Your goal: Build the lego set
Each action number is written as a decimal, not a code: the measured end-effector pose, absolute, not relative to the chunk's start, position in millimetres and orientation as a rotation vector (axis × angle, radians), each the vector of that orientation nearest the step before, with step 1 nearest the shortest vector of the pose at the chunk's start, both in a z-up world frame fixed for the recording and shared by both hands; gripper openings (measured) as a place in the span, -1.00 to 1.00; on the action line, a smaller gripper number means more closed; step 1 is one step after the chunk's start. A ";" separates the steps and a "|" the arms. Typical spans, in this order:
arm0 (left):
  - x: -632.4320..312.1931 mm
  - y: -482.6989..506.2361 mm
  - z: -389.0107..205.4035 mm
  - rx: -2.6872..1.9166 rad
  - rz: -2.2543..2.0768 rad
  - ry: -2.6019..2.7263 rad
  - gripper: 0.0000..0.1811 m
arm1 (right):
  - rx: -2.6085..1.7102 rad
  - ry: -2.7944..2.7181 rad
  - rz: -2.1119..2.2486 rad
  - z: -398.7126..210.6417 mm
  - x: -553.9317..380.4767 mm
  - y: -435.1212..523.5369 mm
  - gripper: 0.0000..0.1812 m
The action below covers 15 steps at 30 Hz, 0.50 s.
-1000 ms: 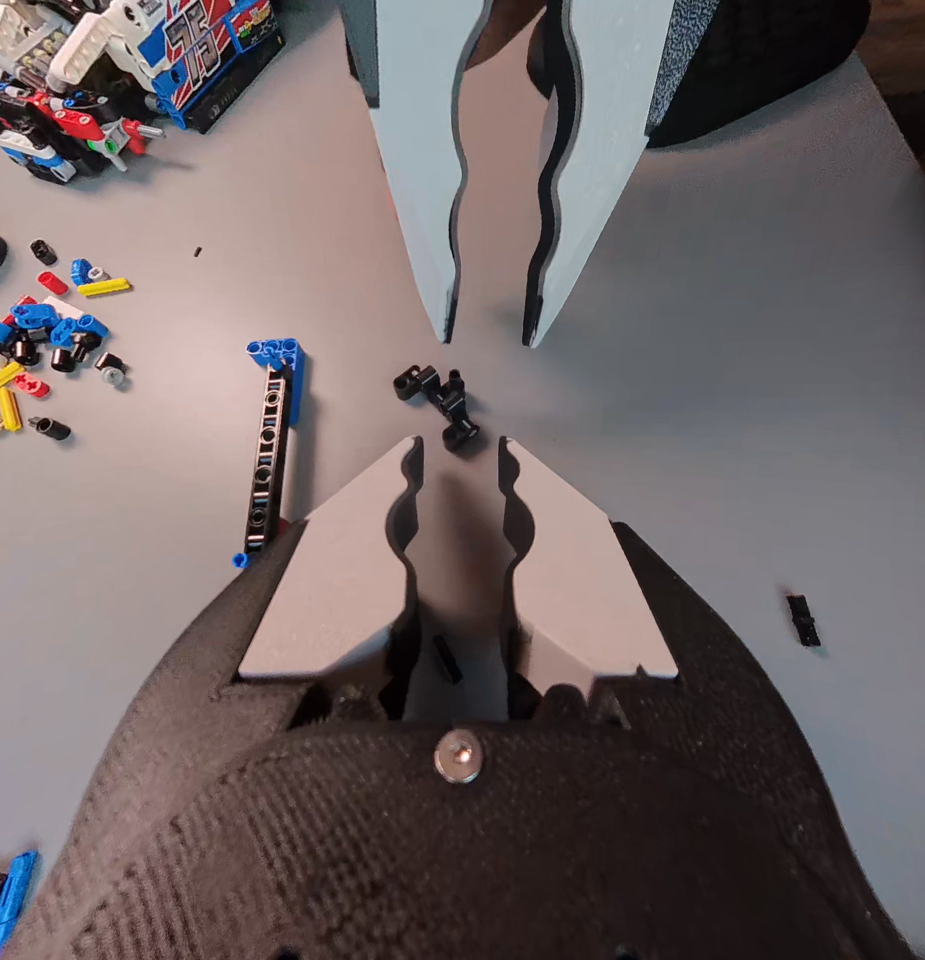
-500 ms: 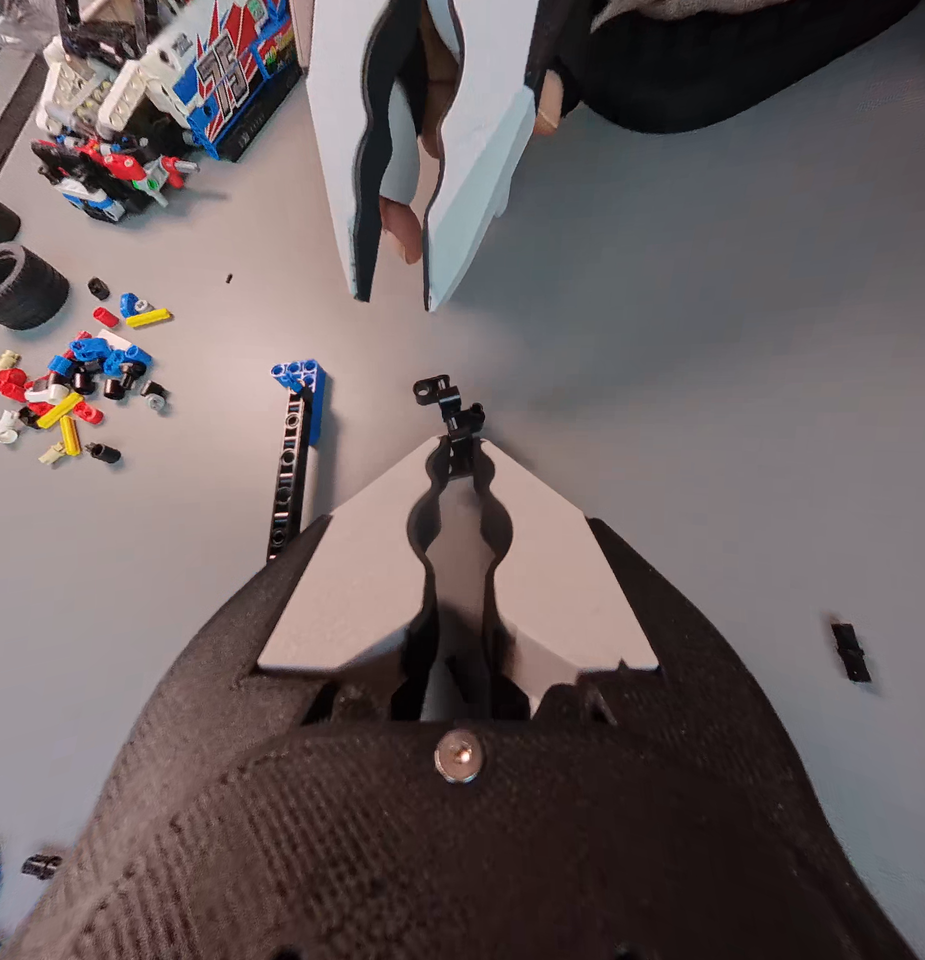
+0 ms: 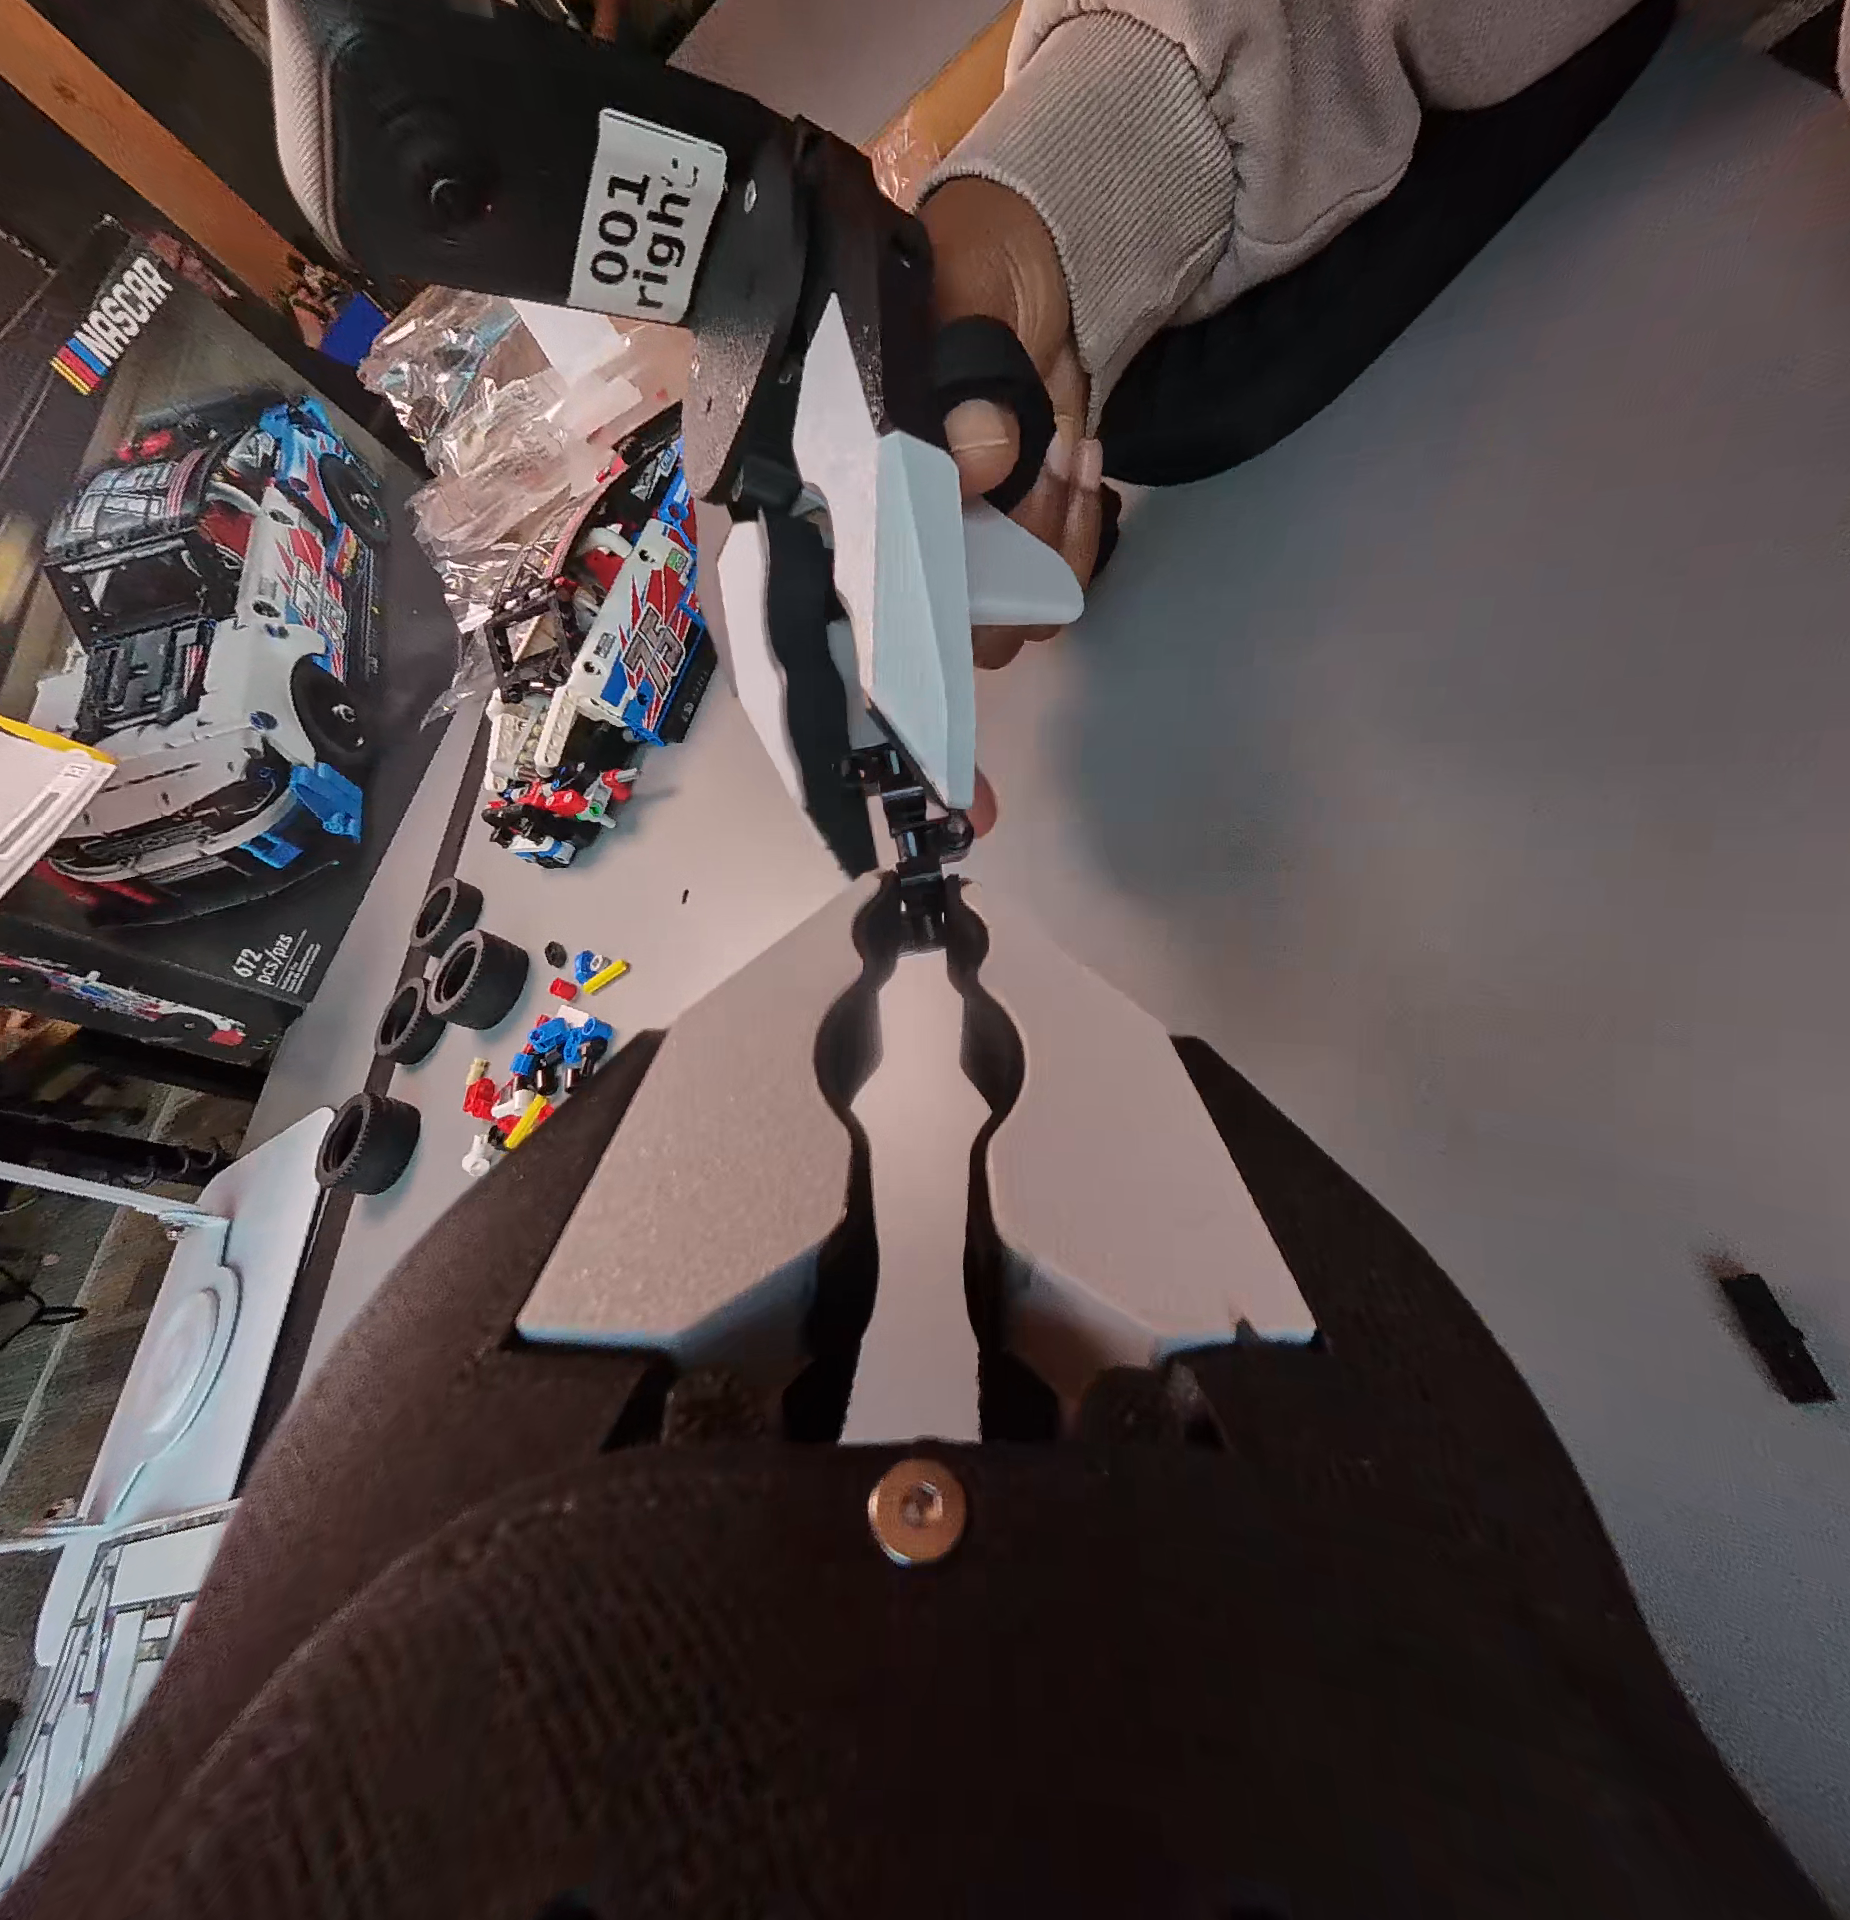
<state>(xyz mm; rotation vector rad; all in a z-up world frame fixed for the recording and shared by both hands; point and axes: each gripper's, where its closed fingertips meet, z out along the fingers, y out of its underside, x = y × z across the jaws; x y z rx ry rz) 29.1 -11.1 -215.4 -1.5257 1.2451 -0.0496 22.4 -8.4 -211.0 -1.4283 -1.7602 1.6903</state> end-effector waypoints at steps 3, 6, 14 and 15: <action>27.5 -11.1 -215.9 -1.530 -0.061 1.238 -0.93 | -1.383 -1.770 1.708 -208.6 23.3 -14.4 -0.80; 27.1 -11.4 -212.9 -1.522 -0.064 1.231 -0.93 | -1.375 -1.744 1.760 -203.8 23.2 -15.4 -0.77; 27.1 -12.3 -218.4 -1.519 -0.014 1.276 -0.93 | -1.426 -1.670 1.815 -199.2 20.1 -8.5 -0.76; 27.4 -12.8 -219.5 -1.519 -0.010 1.286 -0.93 | -1.415 -1.696 1.784 -202.1 20.3 -10.0 -0.86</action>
